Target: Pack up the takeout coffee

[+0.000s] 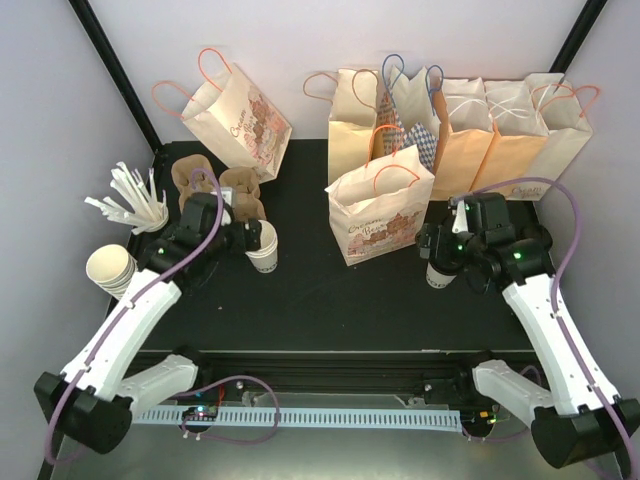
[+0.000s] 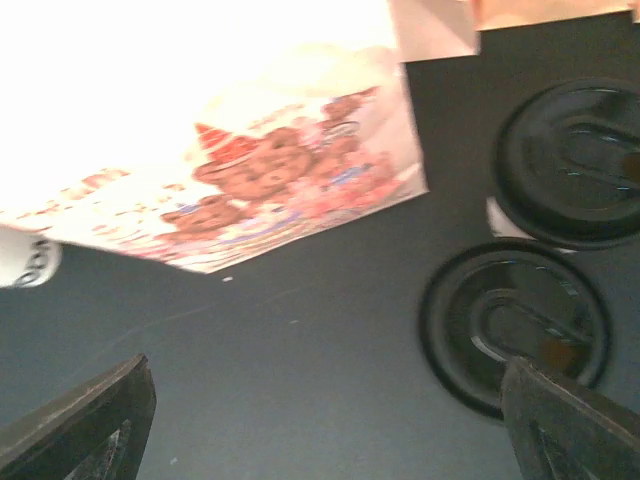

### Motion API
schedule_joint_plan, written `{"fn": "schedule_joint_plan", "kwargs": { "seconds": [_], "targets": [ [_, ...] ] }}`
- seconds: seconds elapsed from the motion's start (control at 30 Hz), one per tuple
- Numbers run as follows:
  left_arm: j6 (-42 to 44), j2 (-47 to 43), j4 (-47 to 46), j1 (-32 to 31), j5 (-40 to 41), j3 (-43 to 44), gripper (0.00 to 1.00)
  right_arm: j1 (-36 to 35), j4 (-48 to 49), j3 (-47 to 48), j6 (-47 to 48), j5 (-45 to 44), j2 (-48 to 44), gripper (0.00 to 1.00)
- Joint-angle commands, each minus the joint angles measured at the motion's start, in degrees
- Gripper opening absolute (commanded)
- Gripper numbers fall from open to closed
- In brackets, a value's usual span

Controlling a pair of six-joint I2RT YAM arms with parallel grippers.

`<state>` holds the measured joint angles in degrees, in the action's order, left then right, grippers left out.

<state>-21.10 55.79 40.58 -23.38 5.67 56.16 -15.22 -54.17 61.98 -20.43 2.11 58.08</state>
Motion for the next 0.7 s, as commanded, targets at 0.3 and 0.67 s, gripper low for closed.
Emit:
{"fn": "schedule_joint_plan", "kwargs": {
  "seconds": [0.3, 0.67],
  "targets": [
    [-3.0, 16.2, -4.4, 15.2, -11.0, 10.3, 0.94, 0.1, 3.6, -7.8, 0.2, 25.1, -7.5, 0.96],
    [1.7, 42.4, 10.3, 15.4, -9.6, 34.7, 0.5, 0.2, 1.6, -7.9, 2.5, 28.4, -7.0, 0.96]
  ]
}}
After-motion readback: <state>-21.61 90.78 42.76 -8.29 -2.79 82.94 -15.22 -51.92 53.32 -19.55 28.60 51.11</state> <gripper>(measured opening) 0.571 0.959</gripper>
